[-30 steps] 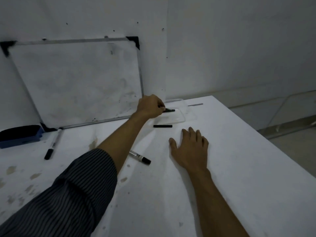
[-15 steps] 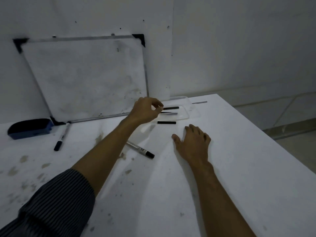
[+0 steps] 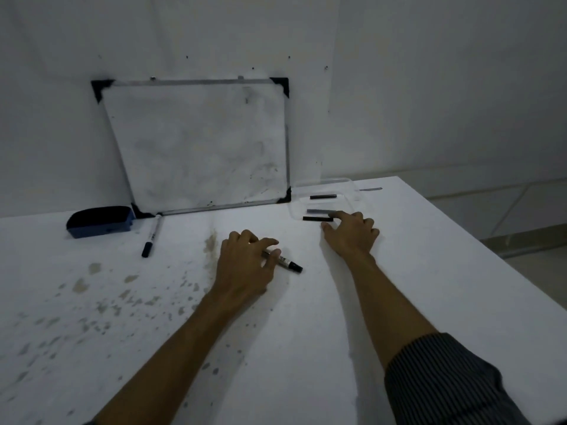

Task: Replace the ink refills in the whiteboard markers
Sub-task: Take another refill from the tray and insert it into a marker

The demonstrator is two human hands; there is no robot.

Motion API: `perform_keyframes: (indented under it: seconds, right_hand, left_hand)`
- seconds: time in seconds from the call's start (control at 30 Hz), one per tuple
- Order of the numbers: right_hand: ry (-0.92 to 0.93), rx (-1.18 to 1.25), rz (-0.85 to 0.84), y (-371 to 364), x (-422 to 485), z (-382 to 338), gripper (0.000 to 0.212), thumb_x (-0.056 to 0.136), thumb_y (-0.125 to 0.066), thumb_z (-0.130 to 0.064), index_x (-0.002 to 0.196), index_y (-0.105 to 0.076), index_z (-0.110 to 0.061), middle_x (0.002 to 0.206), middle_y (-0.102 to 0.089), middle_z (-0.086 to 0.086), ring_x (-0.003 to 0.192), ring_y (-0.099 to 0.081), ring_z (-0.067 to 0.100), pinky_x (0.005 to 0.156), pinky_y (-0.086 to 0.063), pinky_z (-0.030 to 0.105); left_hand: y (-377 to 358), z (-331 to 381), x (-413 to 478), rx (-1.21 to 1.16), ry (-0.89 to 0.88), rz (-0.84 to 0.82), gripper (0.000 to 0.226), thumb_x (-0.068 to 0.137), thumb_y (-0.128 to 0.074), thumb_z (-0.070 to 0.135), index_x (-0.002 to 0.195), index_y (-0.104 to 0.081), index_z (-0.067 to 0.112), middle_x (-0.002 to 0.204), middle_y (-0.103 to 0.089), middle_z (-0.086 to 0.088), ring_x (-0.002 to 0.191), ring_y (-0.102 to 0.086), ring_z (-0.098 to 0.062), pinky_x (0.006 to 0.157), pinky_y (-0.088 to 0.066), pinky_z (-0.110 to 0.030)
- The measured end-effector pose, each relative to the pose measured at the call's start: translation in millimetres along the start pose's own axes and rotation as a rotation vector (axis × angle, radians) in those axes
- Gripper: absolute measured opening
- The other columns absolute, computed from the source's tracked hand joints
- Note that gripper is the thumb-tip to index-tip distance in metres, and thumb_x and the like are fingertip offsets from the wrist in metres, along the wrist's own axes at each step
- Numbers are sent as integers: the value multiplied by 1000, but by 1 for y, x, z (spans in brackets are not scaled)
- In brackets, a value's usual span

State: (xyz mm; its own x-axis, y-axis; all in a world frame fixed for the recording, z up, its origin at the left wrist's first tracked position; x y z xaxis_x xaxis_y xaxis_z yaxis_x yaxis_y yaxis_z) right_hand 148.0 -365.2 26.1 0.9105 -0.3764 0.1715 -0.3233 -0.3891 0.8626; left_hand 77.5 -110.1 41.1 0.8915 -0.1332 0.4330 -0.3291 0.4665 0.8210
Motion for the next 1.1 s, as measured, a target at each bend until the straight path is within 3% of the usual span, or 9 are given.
perform_keyframes:
  seconds: [0.2, 0.33, 0.4, 0.57, 0.73, 0.87, 0.9, 0.97, 1.1]
  right_hand:
    - [40, 223, -10, 1, -20, -4, 21, 90, -65, -50, 100, -73, -33, 106, -71, 1, 110, -60, 30, 96, -40, 41]
    - [160, 433, -59, 3, -61, -11, 12, 92, -65, -47, 93, -70, -36, 84, -64, -19, 86, -67, 12, 94, -50, 46]
    - [197, 441, -54, 4, -73, -15, 12, 92, -64, -47, 91, -69, -36, 81, -63, -21, 80, -64, 6, 92, -51, 45]
    - [191, 517, -40, 6, -75, -12, 19, 94, -63, -47, 97, -71, -30, 88, -71, -16, 78, -65, 0, 84, -56, 37]
    - [157, 649, -34, 15, -79, -10, 16, 97, -64, -38, 104, -72, -26, 91, -70, -17, 84, -63, -2, 70, -46, 18]
    - [116, 837, -50, 22, -78, -8, 15, 97, -66, -36, 103, -73, -26, 96, -74, -14, 90, -67, 2, 82, -53, 23]
    - [84, 939, -80, 24, -79, -8, 14, 96, -67, -35, 104, -74, -25, 98, -76, -11, 91, -69, 4, 85, -54, 26]
    - [9, 1168, -170, 25, -83, -13, 16, 95, -70, -31, 107, -75, -23, 102, -78, -5, 91, -69, 8, 84, -54, 28]
    - [-304, 1581, -447, -7, -109, -40, 21, 89, -77, -25, 107, -76, -15, 97, -75, 0, 81, -63, 13, 73, -51, 28]
  left_hand:
    - [15, -17, -3, 13, 237, 143, 36, 95, -63, 48, 101, -66, 12, 95, -68, -6, 96, -56, -29, 86, -44, -43]
    - [4, -25, 13, 190, 470, -108, 63, 94, -49, 67, 107, -70, 10, 116, -68, -14, 117, -52, -36, 102, -36, -45]
    - [-5, -24, 21, 194, 513, -214, 61, 93, -48, 69, 106, -71, 14, 120, -69, -15, 123, -50, -39, 105, -33, -46]
    - [-6, -9, 29, 70, 573, -200, 30, 90, -62, 43, 76, -52, 18, 103, -69, -8, 114, -53, -36, 91, -33, -41]
    - [0, -6, 34, 13, 549, -144, 40, 92, -62, 38, 65, -41, 18, 82, -56, -4, 97, -54, -32, 80, -34, -37]
    - [11, -4, 40, -407, 558, -165, 59, 93, -69, 50, 52, -44, 17, 53, -46, 3, 57, -50, -18, 58, -34, -28]
    - [16, -1, 39, -564, 556, -194, 55, 93, -71, 52, 54, -53, 16, 57, -52, 3, 59, -51, -15, 62, -38, -27]
    - [28, 4, 31, -858, 555, -254, 43, 90, -73, 53, 79, -77, 11, 85, -73, -2, 83, -66, -17, 81, -50, -32]
    - [49, -6, -1, -1173, 513, -283, 41, 98, -68, 39, 105, -75, -1, 96, -77, -8, 93, -78, -24, 83, -62, -38]
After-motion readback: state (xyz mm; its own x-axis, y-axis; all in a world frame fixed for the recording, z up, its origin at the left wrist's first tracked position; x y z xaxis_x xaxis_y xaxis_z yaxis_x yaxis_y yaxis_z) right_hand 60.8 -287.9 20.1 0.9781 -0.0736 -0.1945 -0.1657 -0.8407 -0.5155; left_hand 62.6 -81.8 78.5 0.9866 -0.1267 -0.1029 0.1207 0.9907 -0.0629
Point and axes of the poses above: each hand's wrist, its own x-axis towards the middle knuckle, its own y-axis out of the back of the hand, z = x × y, the point moved 8 cm from there along x, towards the middle knuckle
